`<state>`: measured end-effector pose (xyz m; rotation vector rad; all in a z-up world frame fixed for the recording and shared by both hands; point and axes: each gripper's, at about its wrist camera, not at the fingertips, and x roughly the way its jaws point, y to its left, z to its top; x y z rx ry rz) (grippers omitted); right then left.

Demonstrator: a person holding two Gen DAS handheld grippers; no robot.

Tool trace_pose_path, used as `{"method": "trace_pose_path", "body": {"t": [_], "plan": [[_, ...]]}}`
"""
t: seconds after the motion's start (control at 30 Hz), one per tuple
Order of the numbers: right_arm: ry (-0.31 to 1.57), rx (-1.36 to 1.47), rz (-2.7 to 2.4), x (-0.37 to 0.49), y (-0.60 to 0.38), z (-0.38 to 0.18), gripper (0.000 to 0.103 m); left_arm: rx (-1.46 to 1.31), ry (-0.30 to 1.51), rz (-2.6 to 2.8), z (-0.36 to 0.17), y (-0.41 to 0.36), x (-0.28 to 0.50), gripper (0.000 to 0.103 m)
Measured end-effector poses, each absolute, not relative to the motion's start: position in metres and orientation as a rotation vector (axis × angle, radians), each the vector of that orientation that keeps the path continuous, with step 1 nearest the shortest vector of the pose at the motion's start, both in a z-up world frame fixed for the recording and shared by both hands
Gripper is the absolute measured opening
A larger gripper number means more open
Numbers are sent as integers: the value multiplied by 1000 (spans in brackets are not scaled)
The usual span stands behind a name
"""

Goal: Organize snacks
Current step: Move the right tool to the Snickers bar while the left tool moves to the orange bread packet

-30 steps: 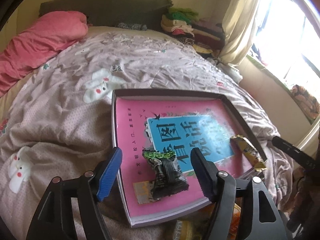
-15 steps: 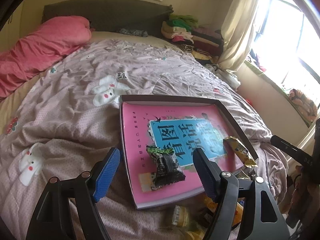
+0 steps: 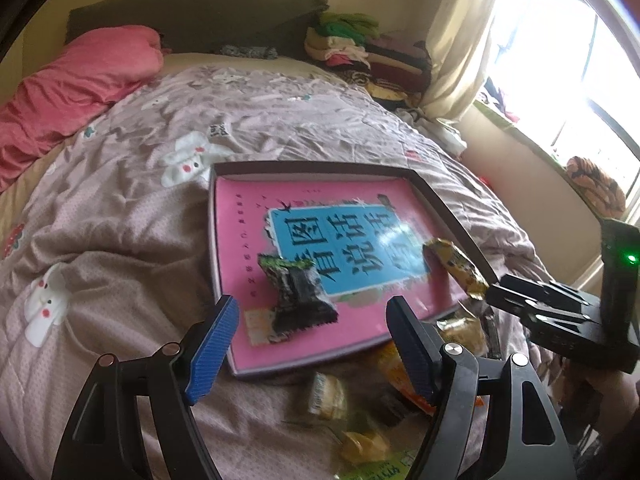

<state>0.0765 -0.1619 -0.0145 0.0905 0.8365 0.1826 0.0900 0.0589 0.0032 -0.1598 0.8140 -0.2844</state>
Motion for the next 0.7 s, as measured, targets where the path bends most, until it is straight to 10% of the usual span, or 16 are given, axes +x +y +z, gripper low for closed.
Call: {"method": "trace_pose_path", "body": {"t": [0.7], "plan": [[831, 121, 44, 91, -202, -26, 43, -113, 859, -362, -3, 23, 72, 78]]}}
